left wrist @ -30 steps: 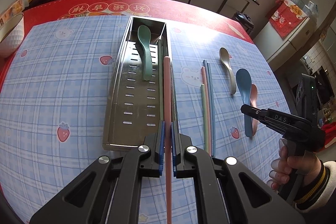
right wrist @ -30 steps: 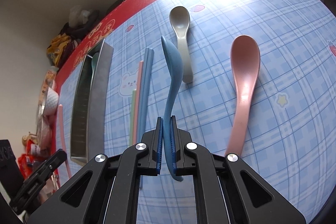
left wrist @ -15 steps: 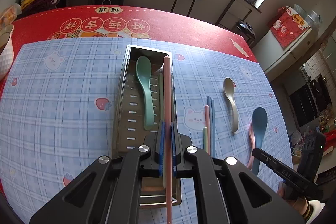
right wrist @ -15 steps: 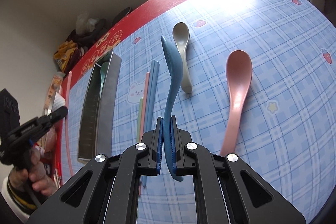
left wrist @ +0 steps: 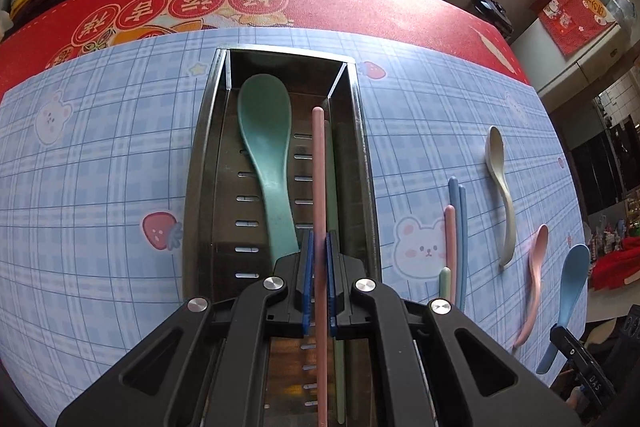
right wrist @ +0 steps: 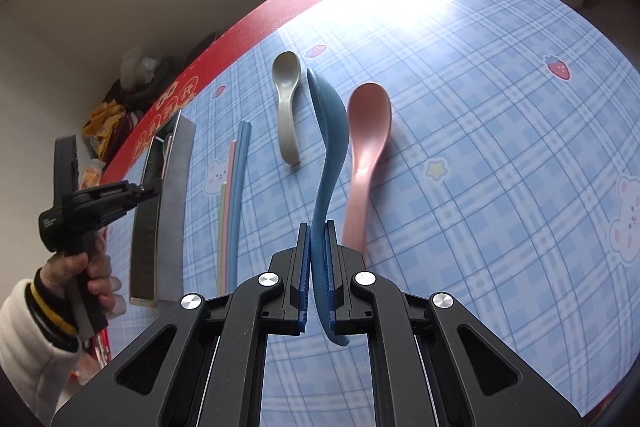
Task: Organize utensils
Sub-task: 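Place the pink chopstick into the steel basket and open the left tool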
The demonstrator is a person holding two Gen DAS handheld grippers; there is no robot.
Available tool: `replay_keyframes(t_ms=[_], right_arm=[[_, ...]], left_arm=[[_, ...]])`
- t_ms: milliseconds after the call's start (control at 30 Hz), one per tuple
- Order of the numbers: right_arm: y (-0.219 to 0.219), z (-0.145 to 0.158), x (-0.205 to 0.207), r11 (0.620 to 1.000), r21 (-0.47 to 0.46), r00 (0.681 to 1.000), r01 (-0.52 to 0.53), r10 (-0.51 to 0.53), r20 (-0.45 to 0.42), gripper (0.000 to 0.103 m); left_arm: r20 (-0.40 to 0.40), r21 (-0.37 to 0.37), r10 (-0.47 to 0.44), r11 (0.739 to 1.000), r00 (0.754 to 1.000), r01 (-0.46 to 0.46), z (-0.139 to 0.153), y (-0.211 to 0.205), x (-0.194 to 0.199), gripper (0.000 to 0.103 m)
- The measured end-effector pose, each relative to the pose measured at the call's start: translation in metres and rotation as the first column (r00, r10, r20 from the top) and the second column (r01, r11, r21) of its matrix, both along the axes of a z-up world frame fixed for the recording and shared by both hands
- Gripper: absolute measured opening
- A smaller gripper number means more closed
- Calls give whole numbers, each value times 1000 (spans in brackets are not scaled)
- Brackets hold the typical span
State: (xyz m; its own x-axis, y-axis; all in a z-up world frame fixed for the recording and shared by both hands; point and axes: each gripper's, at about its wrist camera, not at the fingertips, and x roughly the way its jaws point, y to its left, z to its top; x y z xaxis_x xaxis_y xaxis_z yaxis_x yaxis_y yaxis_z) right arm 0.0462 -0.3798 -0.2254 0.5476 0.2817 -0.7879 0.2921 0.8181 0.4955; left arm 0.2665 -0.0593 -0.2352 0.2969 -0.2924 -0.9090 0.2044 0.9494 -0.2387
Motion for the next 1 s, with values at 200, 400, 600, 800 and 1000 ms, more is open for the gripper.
replay_keyframes(t_ms=[200,400,600,800,1000], right_arm=[[-4,-1,-4,1000,-2,1000,12,-12,-3,7],[-4,2,-2,1000,-9,1000,5,-5,-2,7],[2,7,5,1000,-6,1000,-12,12,5,7],[23,13,21,997,2,997,-73,73,19,7],[54,17,39,988,12,988,-152,152,23,7]], left_arm=[[-24,24,-6,1000,1000,7,-10,-5,6,6],[-28,34,-17,999,999,18,-12,-9,8,8],[39,53,-44,998,998,42,13,-5,-5,38],[147,59,-44,998,988,36,46,13,-36,62],[218,91,6,995,976,-27,63,42,-76,83]])
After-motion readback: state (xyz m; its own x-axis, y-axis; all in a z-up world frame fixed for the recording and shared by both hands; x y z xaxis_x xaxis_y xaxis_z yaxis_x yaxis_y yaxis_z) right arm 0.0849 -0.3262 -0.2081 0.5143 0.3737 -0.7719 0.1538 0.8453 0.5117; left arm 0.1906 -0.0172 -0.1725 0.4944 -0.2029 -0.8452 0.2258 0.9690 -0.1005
